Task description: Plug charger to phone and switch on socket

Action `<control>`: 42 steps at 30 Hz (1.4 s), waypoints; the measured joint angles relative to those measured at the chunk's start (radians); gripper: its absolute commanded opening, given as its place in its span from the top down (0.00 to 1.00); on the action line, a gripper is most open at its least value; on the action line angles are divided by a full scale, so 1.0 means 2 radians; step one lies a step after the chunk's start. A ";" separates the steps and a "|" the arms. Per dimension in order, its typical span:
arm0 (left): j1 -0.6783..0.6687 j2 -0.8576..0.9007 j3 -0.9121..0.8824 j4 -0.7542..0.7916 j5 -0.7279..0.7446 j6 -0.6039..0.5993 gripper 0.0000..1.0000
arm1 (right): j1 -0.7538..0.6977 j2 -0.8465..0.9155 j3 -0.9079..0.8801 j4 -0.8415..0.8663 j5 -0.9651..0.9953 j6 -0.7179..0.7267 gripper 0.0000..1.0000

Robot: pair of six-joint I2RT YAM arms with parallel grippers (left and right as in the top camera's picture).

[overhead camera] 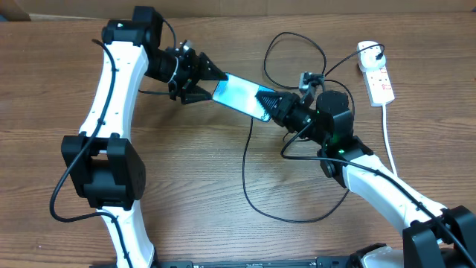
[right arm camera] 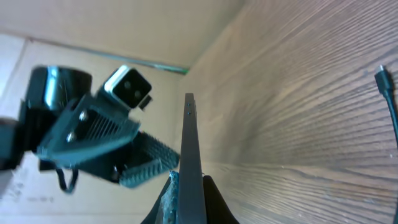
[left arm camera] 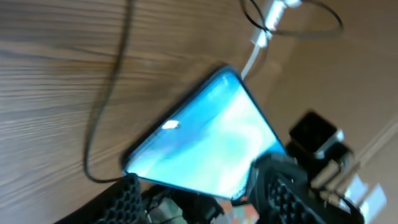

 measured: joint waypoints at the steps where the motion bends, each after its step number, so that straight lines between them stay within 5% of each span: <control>1: -0.002 0.000 0.000 0.000 0.006 0.003 0.34 | -0.001 0.000 0.000 0.004 0.004 0.007 0.96; 14: -0.019 0.000 0.000 0.011 0.028 0.027 0.35 | -0.027 0.000 0.006 0.019 0.033 0.065 0.96; 29: -0.067 0.000 0.000 0.195 0.029 -0.030 0.36 | -0.034 0.000 0.013 0.043 0.054 0.187 0.96; 42: -0.094 0.000 0.000 0.229 0.018 -0.052 0.43 | -0.034 0.000 0.013 0.069 0.062 0.239 0.96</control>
